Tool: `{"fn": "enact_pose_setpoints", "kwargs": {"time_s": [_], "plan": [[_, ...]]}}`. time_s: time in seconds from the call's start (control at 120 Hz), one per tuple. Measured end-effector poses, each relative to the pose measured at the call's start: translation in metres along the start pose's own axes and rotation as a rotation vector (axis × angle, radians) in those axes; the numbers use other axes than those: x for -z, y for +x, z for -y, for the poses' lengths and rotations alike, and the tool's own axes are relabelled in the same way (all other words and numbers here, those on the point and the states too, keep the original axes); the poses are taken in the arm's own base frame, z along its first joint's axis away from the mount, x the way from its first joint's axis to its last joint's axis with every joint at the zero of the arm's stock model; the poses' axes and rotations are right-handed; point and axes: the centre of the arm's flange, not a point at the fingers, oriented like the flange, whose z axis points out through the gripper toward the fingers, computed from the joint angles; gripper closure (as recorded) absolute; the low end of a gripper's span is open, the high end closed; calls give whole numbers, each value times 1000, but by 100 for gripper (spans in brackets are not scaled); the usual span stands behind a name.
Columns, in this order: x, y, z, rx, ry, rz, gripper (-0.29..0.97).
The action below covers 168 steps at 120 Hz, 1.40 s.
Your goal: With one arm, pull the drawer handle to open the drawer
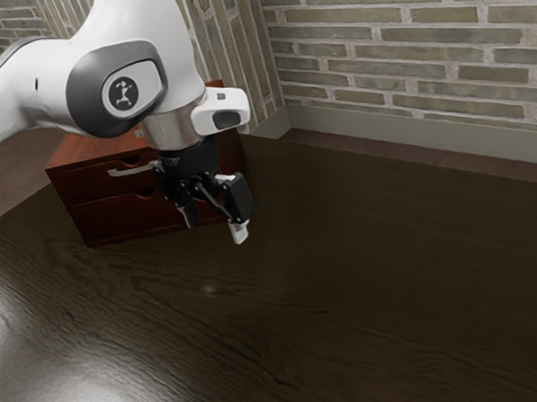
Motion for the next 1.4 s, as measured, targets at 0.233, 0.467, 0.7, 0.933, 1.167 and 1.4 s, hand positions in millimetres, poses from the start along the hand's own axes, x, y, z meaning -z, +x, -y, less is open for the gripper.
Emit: {"fn": "enact_pose_setpoints", "kwargs": {"time_s": [0.233,0.467,0.7,0.933,1.167,1.4], "plan": [[116,-4,88,128,-26,-131,0],[104,-1,81,103,-31,-86,0],[92,3,72,86,-7,-53,0],[78,-2,134,115,13,-26,0],[57,-3,216,32,8,-45,0],[39,22,233,-335,49,-110,0]]}}
